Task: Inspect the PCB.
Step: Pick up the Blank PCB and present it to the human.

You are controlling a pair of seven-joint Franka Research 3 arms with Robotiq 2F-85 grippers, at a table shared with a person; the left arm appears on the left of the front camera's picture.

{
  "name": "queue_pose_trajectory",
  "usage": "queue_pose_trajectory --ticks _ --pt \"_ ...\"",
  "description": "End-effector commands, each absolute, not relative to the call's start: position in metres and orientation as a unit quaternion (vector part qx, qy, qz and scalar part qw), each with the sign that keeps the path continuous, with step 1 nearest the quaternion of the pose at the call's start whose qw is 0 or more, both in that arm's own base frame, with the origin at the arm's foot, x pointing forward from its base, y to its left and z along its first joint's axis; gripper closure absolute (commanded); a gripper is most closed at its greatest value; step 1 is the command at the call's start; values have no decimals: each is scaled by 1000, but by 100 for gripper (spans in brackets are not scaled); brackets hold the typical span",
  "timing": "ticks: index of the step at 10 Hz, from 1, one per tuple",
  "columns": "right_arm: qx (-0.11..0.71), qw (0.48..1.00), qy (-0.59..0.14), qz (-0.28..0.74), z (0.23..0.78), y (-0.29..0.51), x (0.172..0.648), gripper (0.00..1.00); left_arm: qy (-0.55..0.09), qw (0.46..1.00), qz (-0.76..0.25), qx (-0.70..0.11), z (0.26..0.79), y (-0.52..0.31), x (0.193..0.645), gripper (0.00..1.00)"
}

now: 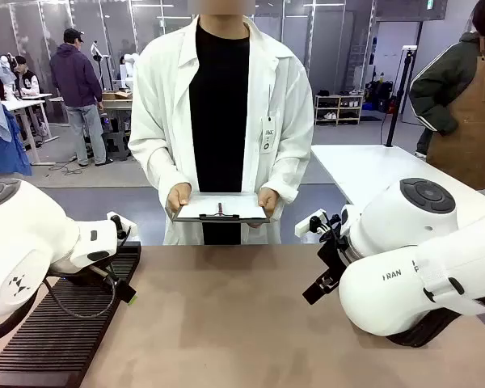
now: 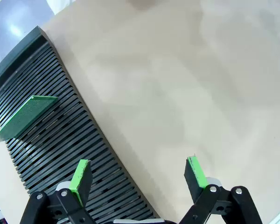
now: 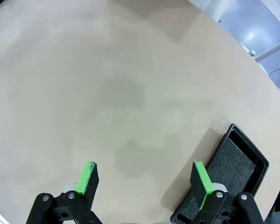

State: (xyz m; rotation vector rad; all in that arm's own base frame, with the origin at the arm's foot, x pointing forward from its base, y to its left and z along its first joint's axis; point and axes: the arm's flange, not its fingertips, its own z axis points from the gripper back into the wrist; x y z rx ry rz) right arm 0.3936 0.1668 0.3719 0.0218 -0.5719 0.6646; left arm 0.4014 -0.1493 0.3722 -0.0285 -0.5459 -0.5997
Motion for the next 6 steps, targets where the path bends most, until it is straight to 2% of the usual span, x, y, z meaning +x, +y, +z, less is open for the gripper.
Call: queue_pose_trajectory --ticks 1,6 --pt "11 905 -277 322 372 167 394 0 -266 919 -292 -14 372 -150 401 0" --pt "11 905 -277 322 372 167 394 0 -266 919 -292 -14 372 -150 401 0"
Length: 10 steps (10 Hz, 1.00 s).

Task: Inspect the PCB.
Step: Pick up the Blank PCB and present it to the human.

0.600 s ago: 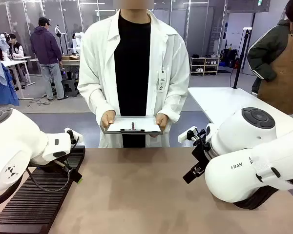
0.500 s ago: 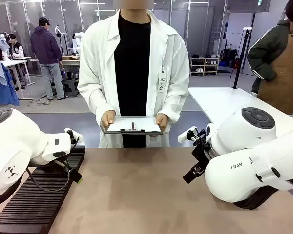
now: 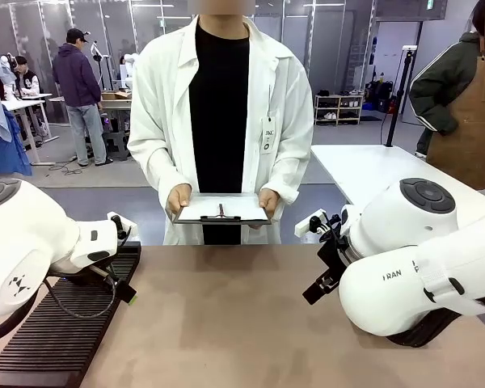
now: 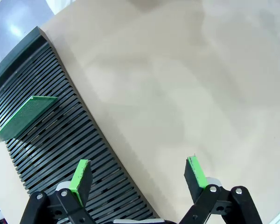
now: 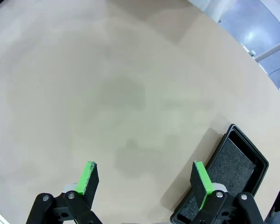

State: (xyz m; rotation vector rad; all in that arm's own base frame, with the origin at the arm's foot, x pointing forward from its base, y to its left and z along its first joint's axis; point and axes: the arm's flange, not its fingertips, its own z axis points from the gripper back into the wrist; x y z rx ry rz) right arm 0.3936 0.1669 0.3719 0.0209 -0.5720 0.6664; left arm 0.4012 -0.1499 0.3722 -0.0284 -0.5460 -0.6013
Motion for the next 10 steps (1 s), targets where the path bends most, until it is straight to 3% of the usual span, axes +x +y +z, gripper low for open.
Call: queue_pose_trajectory --ticks 1,4,5,7,10 --pt "11 905 -277 322 372 167 394 0 -266 919 -292 -14 372 -150 401 0" --pt "10 905 -277 323 372 167 394 0 -266 919 -292 -14 372 -150 401 0" --pt "35 902 -277 330 400 163 393 0 -264 914 -308 -8 397 -147 406 0" --pt "102 909 -253 315 456 149 386 0 -223 914 -332 -71 448 -122 403 0" --pt "259 896 -226 279 497 89 372 0 -168 897 -313 -264 493 -61 385 0"
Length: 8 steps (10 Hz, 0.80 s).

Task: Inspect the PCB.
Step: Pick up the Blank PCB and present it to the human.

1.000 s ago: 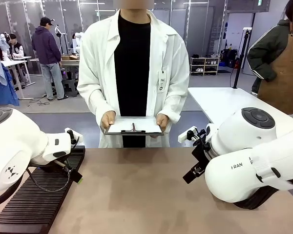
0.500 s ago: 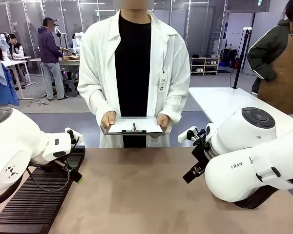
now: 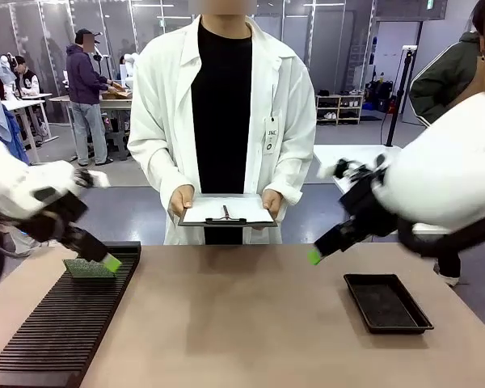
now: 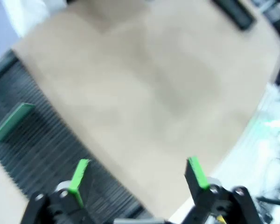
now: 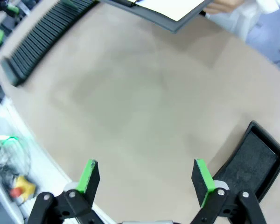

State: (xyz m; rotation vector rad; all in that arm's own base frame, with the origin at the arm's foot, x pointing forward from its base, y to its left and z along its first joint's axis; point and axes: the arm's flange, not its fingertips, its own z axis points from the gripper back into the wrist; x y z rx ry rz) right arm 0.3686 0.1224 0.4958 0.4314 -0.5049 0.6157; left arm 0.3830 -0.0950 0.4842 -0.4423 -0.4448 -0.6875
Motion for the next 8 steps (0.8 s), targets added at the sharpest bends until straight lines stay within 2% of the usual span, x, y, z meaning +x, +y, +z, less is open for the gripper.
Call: queue_pose_trajectory --ticks 1,2,3,4,6,8 --pt "319 884 -211 267 502 63 361 0 -166 877 -305 -334 500 -31 375 0" --pt "386 863 -189 265 499 31 348 0 -175 851 -294 -398 500 7 362 0" --pt "441 839 -191 254 488 2 339 0 -207 838 -274 -423 490 39 351 0" --pt "480 821 -212 226 477 -29 326 0 -241 804 -265 -476 477 66 337 0" --pt "527 797 -250 157 455 -83 293 0 -229 790 -177 -540 445 112 309 0" --pt "538 787 -282 114 440 -115 264 0 -268 771 -123 -565 428 144 283 0"
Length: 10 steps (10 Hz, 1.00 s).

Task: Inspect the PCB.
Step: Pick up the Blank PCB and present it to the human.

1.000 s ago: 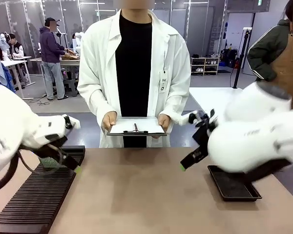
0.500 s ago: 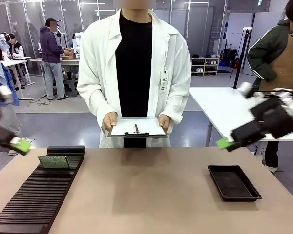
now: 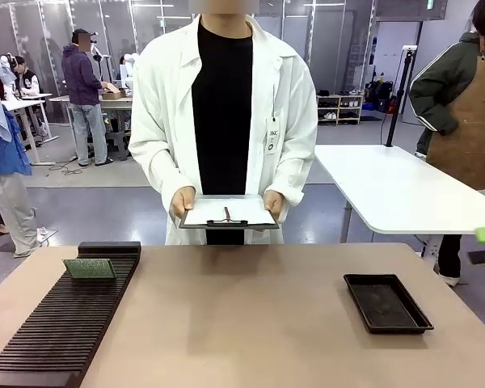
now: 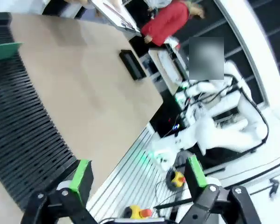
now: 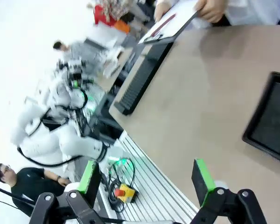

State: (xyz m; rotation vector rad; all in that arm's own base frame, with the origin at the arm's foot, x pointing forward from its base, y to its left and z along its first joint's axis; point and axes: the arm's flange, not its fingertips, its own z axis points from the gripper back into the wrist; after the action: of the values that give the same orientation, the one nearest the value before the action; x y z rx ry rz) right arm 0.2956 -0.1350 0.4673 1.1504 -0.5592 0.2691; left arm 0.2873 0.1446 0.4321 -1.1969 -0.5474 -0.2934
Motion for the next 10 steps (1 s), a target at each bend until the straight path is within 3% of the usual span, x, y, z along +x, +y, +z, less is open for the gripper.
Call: queue_pose_trajectory --ticks 1,4,5,10 --pt "543 780 -295 94 433 -129 250 0 -269 775 -105 -562 420 154 273 0" --pt "546 773 -315 69 429 -135 245 0 -273 779 -78 -559 416 157 274 0" --pt "547 780 -295 65 447 -182 263 0 -263 782 -79 -559 414 176 271 0" --pt "547 780 -295 65 447 -182 263 0 -263 782 -79 -559 414 176 271 0"
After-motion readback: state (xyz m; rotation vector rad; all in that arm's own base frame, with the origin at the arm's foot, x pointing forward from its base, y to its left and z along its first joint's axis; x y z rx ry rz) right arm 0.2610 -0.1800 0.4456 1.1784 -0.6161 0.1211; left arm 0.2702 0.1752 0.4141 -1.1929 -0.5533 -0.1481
